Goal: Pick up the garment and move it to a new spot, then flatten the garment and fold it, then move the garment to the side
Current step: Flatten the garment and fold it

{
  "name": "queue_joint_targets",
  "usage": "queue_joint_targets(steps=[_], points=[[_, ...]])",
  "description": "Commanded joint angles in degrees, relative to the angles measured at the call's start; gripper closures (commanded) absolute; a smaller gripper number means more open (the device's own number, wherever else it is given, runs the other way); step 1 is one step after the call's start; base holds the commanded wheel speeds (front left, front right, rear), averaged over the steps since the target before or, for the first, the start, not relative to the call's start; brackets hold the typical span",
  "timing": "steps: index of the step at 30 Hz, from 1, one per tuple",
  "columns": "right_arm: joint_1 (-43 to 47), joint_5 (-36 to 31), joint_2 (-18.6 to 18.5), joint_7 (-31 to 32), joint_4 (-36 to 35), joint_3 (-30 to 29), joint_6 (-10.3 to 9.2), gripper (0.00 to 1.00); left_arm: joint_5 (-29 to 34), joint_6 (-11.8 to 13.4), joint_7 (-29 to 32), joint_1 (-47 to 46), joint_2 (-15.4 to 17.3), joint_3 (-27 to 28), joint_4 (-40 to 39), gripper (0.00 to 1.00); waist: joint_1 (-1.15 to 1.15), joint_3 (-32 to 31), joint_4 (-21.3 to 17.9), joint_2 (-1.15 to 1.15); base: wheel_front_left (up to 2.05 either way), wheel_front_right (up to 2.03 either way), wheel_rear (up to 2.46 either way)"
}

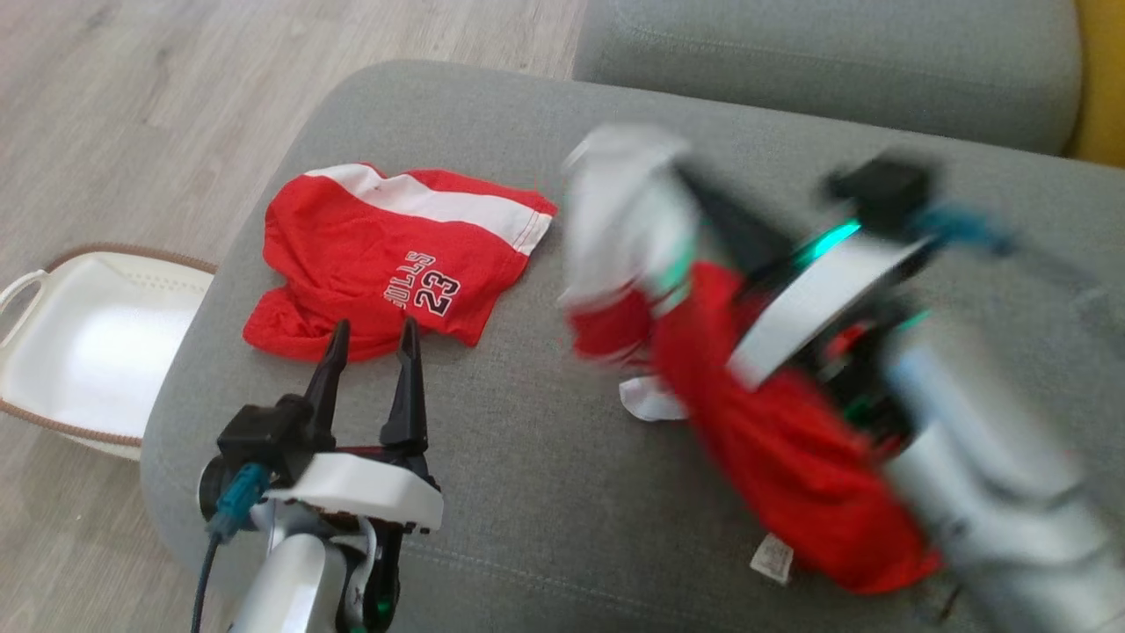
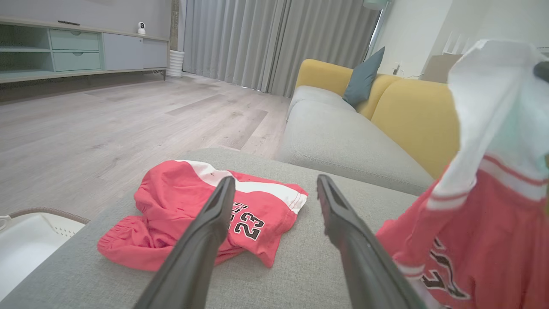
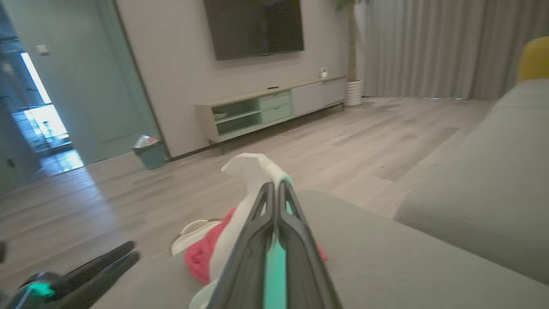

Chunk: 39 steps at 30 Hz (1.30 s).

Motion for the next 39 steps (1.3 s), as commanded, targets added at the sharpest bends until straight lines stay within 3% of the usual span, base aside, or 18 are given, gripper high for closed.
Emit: queue_joint_targets(steps=[1, 6, 15, 17, 20, 28, 39], points=[[-5.1, 0.4, -1.4, 1.2, -0.8, -3.3, -0.03, 1.0, 0.2, 0.0, -0.7, -2.4, 0.3, 1.2, -2.4, 0.0, 0.0, 1.0, 0.3, 0.0, 0.0, 0.0, 0.0], [-16.0, -1.3, -8.4, 4.8, 7.6, -5.3, -0.03, 1.0, -0.6, -0.7, -0.7, -4.1, 0.3, -0.5, -2.9, 0.0, 0.0, 4.8, 1.8, 0.0, 0.0, 0.0, 0.0], [-36.5, -9.8, -16.6, 1.7, 28.6, 2.0, -0.03, 1.0, -3.2, -1.1, -0.7, -8.6, 0.3, -3.3, -3.3, 0.0, 0.0, 12.5, 6.0, 0.0, 0.0, 0.0, 0.0], [-39.8, -14.3, -17.3, 0.0, 33.8, 4.0, -0.03, 0.0, -3.6, -1.1, -0.7, -9.3, 0.3, -3.5, -3.4, 0.0, 0.0, 13.5, 6.4, 0.0, 0.0, 0.0, 0.0], [-42.8, -17.1, -15.7, -2.4, 40.5, 4.5, -0.03, 0.0, -4.0, -0.9, -0.7, -10.0, 0.3, -3.4, -3.3, 0.0, 0.0, 14.2, 6.4, 0.0, 0.0, 0.0, 0.0], [-43.1, -17.0, -10.9, -8.7, 49.0, 5.2, -0.03, 0.0, -3.8, -0.6, -0.7, -10.3, 0.3, -2.4, -2.8, 0.0, 0.0, 12.8, 4.6, 0.0, 0.0, 0.0, 0.0], [-35.0, -9.0, -6.3, -18.0, 49.8, 6.5, -0.03, 0.0, -1.9, -0.3, -0.7, -7.1, 0.3, -0.4, -2.6, 0.0, 0.0, 5.3, -0.5, 0.0, 0.0, 0.0, 0.0]])
